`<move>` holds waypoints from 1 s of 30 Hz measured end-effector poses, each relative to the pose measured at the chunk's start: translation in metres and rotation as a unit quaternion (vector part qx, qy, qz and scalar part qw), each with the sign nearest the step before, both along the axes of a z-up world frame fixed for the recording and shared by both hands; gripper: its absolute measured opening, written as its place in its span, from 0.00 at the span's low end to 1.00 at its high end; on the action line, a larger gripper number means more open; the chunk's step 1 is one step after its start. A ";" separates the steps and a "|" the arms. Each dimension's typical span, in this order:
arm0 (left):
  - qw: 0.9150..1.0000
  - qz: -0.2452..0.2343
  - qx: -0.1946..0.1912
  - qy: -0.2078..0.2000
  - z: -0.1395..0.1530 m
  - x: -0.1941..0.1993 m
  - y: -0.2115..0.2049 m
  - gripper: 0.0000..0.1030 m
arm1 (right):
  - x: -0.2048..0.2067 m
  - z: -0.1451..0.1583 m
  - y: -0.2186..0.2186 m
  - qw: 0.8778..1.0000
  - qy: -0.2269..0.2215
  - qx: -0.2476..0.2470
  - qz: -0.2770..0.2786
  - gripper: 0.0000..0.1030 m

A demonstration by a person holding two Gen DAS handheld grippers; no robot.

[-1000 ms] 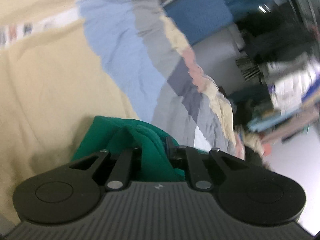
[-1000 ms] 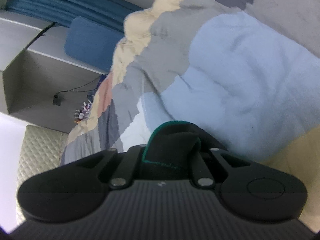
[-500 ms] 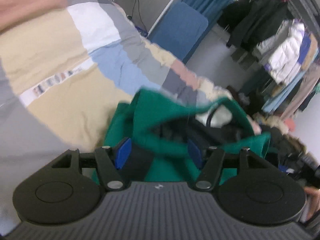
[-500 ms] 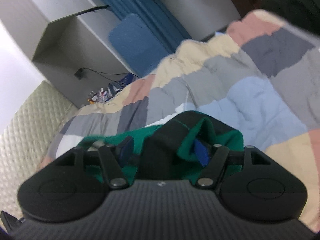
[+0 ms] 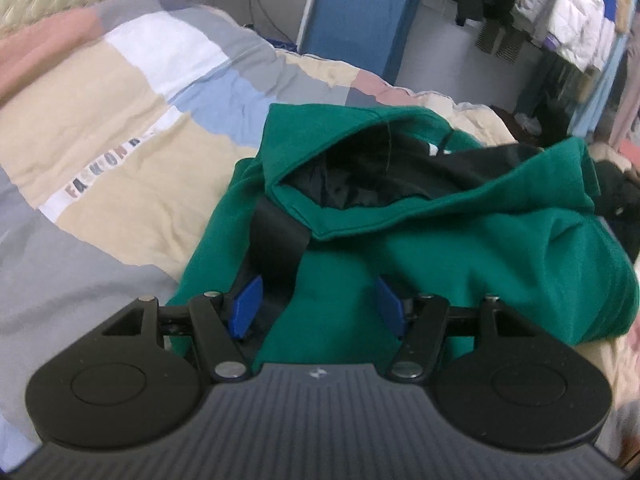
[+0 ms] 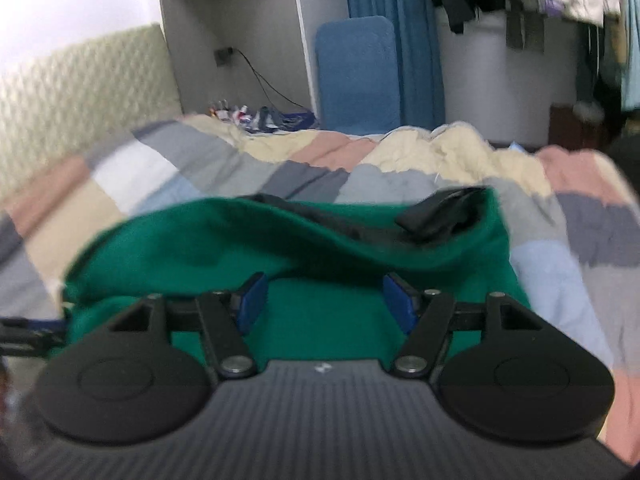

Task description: Fold large clothes

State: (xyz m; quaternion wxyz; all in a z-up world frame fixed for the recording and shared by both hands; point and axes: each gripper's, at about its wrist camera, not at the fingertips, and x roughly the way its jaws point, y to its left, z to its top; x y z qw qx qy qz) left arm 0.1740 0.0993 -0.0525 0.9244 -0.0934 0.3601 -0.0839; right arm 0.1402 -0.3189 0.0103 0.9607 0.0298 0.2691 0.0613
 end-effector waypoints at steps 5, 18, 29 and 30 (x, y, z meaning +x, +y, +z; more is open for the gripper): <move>1.000 0.003 -0.009 -0.003 0.000 0.003 0.005 0.66 | 0.026 -0.009 0.005 1.000 -0.003 -0.025 -0.013 0.63; 0.999 0.023 -0.027 -0.011 0.005 0.008 0.013 0.66 | 0.012 0.021 0.072 0.989 0.016 0.088 0.120 0.77; 0.999 0.020 -0.047 -0.009 0.008 0.003 0.018 0.66 | 0.056 -0.002 0.139 0.985 0.060 -0.080 0.137 0.36; 0.998 0.021 -0.051 -0.011 0.009 0.002 0.020 0.66 | 0.058 0.003 0.137 0.986 0.060 -0.074 0.134 0.21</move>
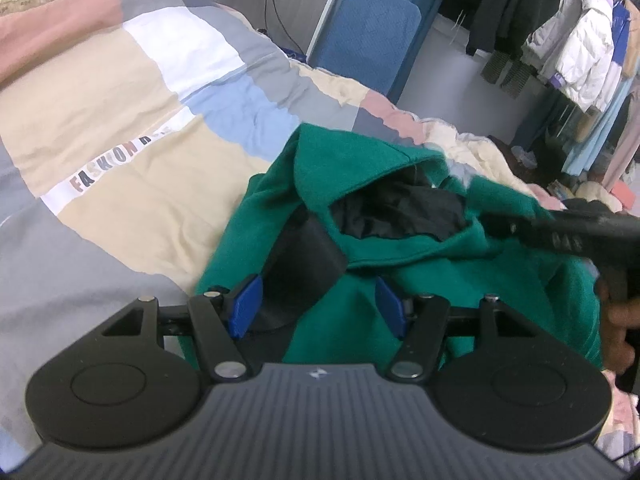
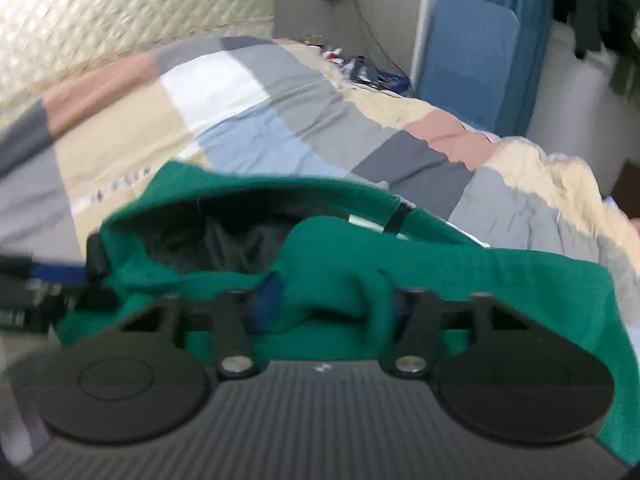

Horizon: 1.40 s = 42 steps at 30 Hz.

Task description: Fold large clothes

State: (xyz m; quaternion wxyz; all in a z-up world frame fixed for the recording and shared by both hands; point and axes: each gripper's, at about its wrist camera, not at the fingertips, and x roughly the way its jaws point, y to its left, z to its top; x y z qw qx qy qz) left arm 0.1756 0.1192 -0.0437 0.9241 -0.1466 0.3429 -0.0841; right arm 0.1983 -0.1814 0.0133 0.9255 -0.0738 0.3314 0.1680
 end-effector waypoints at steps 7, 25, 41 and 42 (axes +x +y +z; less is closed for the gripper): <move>1.000 0.000 -0.020 -0.015 0.003 -0.003 0.008 0.66 | 0.042 0.037 -0.011 0.997 -0.037 0.043 -0.052 0.10; 0.998 0.003 -0.057 -0.029 -0.007 0.015 0.027 0.69 | 0.110 -0.056 -0.040 0.987 0.061 0.076 -0.127 0.42; 0.996 0.022 -0.087 -0.006 -0.020 0.061 0.034 0.69 | 0.034 -0.031 -0.233 0.939 0.000 0.130 -0.318 0.78; 0.996 0.021 -0.090 -0.007 -0.022 0.063 0.032 0.68 | 0.033 -0.037 -0.244 0.935 0.014 0.147 -0.324 0.78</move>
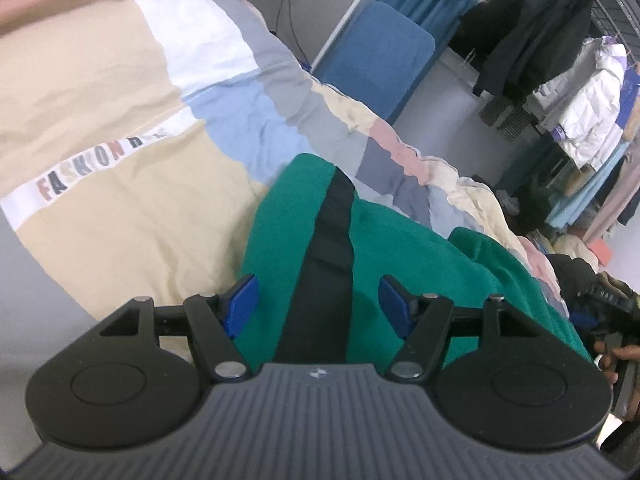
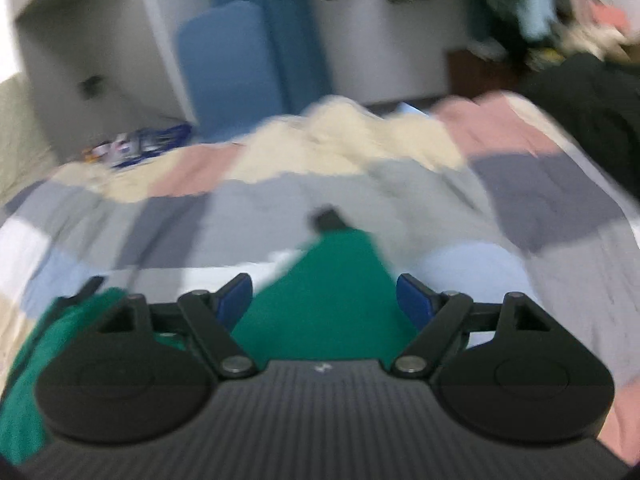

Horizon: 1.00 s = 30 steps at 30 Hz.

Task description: Fold large clothes

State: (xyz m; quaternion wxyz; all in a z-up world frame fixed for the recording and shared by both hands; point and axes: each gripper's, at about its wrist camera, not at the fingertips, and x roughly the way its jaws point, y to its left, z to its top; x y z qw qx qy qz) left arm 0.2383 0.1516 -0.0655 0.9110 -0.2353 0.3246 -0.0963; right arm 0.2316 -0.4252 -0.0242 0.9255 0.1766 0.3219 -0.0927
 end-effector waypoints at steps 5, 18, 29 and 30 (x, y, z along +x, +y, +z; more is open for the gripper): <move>1.000 0.005 -0.020 0.006 -0.009 0.011 0.001 0.67 | 0.006 -0.029 -0.029 0.997 0.036 0.056 -0.024 0.78; 1.000 0.013 -0.011 -0.024 0.006 0.005 0.007 0.13 | -0.009 0.003 -0.009 0.997 -0.046 0.015 0.059 0.07; 0.999 0.026 0.024 -0.002 -0.005 0.016 0.001 0.13 | 0.010 -0.032 -0.030 1.000 0.008 -0.001 -0.007 0.07; 0.999 0.023 0.031 0.009 -0.010 0.019 -0.002 0.13 | 0.015 -0.041 -0.029 1.000 0.024 0.002 -0.007 0.07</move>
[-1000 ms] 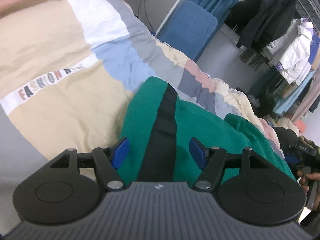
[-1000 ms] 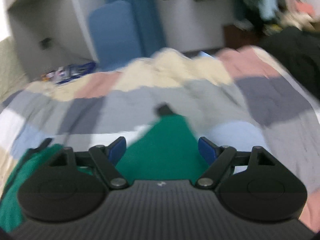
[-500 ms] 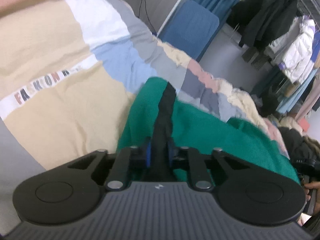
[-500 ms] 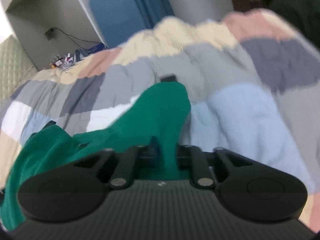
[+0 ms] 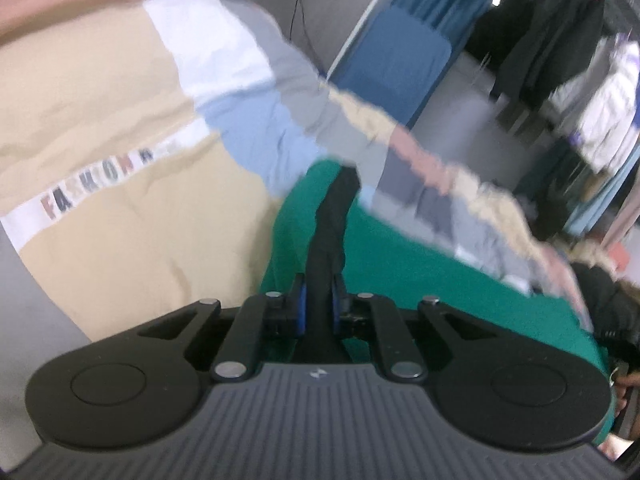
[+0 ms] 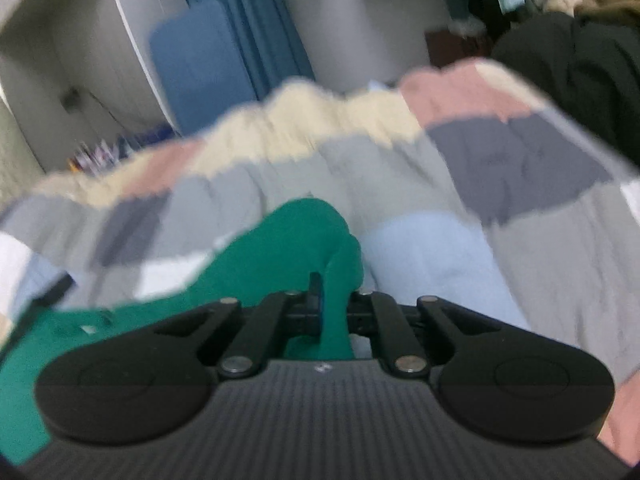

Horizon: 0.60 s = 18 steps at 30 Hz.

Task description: Fold large clothes

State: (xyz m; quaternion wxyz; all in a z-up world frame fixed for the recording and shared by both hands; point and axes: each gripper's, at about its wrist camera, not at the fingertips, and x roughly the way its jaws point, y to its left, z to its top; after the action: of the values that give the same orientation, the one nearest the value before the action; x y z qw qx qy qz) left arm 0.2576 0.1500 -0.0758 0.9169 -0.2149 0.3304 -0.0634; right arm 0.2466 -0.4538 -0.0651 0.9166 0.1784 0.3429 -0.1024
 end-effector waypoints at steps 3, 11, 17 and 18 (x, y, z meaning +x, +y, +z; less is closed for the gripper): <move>1.000 -0.007 0.024 0.001 -0.008 -0.001 -0.008 0.15 | -0.002 -0.010 0.006 1.000 0.018 -0.005 -0.001 0.08; 0.998 -0.004 0.051 -0.027 0.009 -0.017 -0.013 0.34 | -0.029 0.018 0.030 0.998 -0.001 -0.055 0.006 0.13; 0.995 -0.011 0.072 -0.073 0.046 -0.057 -0.022 0.50 | -0.072 0.054 0.051 0.997 -0.052 -0.047 0.023 0.64; 0.994 -0.015 0.075 -0.082 0.052 -0.065 -0.025 0.50 | -0.080 0.061 0.057 0.997 -0.059 -0.049 0.024 0.64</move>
State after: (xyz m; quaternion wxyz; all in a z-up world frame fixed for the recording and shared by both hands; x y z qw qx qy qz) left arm 0.1930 0.1254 -0.0241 0.9533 -0.1347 0.2614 -0.0692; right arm 0.1665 -0.3973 -0.0045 0.9450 0.1306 0.2871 -0.0868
